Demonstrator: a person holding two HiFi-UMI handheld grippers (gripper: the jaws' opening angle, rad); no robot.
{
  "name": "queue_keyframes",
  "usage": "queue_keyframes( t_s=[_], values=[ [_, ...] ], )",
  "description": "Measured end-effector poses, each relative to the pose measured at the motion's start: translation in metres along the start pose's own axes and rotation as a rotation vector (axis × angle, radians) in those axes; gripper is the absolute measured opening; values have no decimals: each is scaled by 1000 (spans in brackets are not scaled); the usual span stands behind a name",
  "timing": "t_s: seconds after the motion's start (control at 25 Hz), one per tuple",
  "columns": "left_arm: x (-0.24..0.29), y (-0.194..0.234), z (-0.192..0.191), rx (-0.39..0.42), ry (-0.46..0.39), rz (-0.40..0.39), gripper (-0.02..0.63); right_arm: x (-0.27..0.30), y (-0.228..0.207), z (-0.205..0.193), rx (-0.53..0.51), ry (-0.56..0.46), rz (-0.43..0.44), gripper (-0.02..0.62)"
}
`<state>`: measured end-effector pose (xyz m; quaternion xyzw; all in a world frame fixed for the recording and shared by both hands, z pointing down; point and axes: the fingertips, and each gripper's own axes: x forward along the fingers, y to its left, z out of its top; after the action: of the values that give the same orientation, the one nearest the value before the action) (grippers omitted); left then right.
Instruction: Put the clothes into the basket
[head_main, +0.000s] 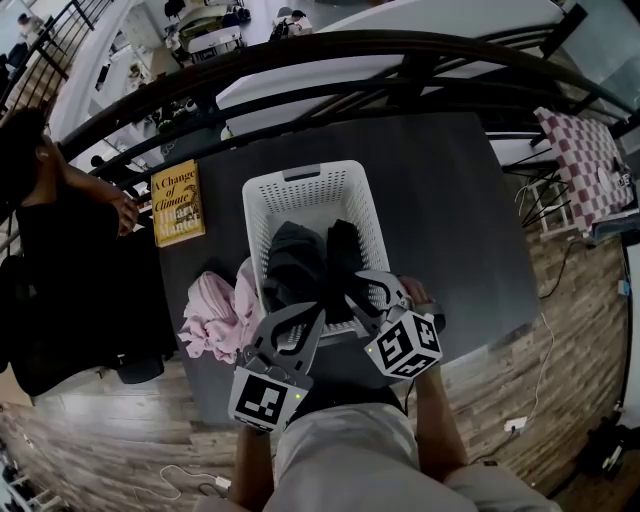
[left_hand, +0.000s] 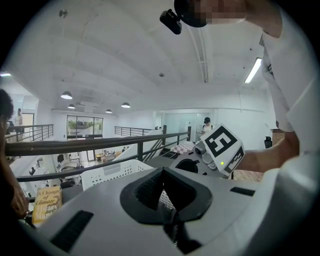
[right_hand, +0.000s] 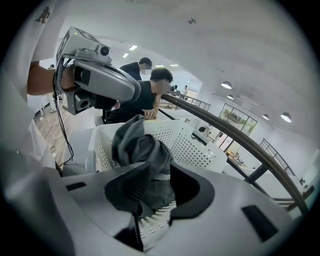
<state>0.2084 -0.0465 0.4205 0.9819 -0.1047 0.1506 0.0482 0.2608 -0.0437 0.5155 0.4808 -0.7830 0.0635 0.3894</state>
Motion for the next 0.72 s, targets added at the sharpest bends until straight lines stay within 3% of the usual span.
queue_keyframes(
  t_s=[0.2,0.44,0.6,0.72],
  values=[
    [-8,0,3,-2,-10,10,2,-8,-1,16,33,-82,-26,129],
    [-21,2,11,-12,-54,33,2,-26,-2,49,141,-281,-7,123],
    [-35,4,22,-49,-107,55,2,-45,1,81,190,-435,35,46],
    [-48,7,28,-78,-146,76,2,-56,7,100,227,-543,67,24]
  ],
)
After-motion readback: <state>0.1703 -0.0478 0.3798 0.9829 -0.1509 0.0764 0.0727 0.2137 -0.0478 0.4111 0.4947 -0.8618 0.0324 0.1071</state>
